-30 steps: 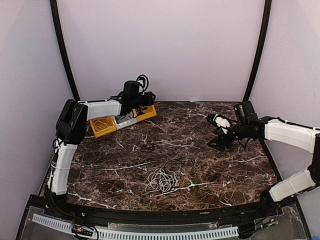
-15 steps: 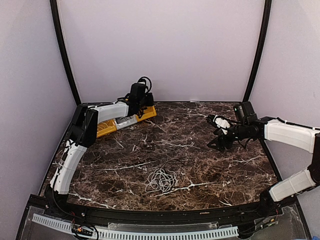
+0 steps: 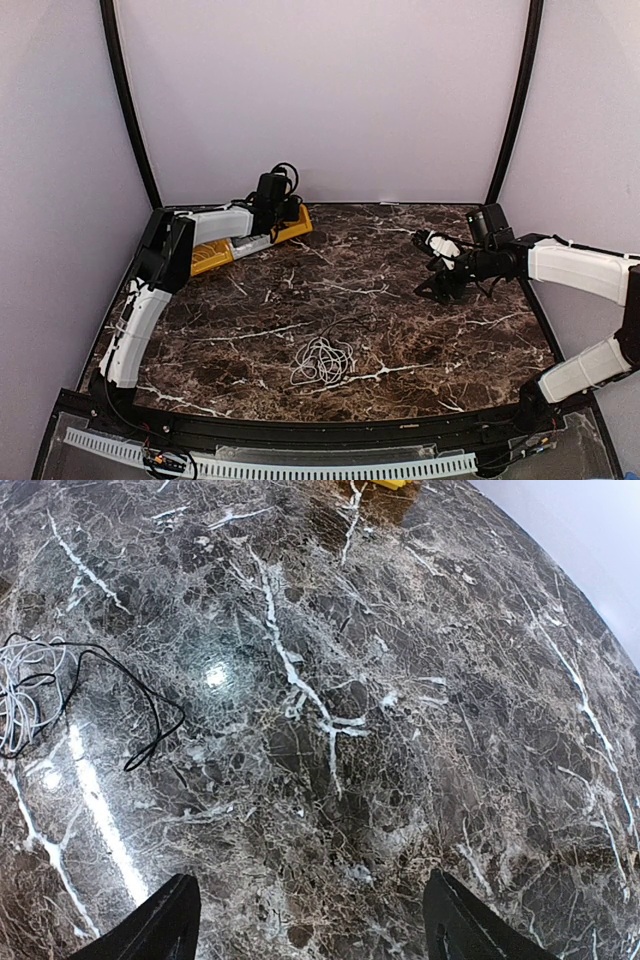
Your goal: Untangle the cables
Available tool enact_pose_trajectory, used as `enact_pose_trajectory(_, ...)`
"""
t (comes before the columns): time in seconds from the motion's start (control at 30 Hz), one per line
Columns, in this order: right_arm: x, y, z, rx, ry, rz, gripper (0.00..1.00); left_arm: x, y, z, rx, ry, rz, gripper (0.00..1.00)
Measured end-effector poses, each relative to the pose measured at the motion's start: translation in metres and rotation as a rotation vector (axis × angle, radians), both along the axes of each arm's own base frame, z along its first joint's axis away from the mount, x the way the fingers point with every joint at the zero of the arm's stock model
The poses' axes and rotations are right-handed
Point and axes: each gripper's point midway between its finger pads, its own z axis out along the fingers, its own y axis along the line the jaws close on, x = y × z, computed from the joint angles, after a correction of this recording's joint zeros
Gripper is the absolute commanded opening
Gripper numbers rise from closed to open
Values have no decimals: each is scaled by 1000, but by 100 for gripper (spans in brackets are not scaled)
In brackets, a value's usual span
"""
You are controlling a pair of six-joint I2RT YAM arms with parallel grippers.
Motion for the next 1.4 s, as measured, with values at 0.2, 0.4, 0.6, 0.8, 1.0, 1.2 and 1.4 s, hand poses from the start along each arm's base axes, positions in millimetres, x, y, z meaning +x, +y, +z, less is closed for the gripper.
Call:
enact_pose_trajectory(0.2, 0, 0, 0, 1, 1, 2, 78, -6, 7, -2, 13, 11, -2, 19)
enact_pose_trajectory(0.4, -1, 0, -1, 0, 3, 4, 79, -12, 11, -3, 24, 19, -9, 5)
enact_pose_trajectory(0.6, -1, 0, -1, -1, 3, 5, 79, -20, 27, -10, 42, 34, -9, 4)
enact_pose_trajectory(0.8, -1, 0, -1, -1, 3, 5, 79, -29, 33, 7, 30, 6, -34, 0)
enact_pose_trajectory(1.0, -2, 0, -3, -4, 10, 9, 79, -37, 38, 39, 27, -42, -43, 2)
enact_pose_trajectory(1.2, -7, 5, -9, 13, 47, 33, 80, -52, 33, 53, 11, -43, -107, 30)
enact_pose_trajectory(1.4, -19, 22, -35, 3, 166, 96, 80, -98, 14, 80, -28, -16, -263, 43)
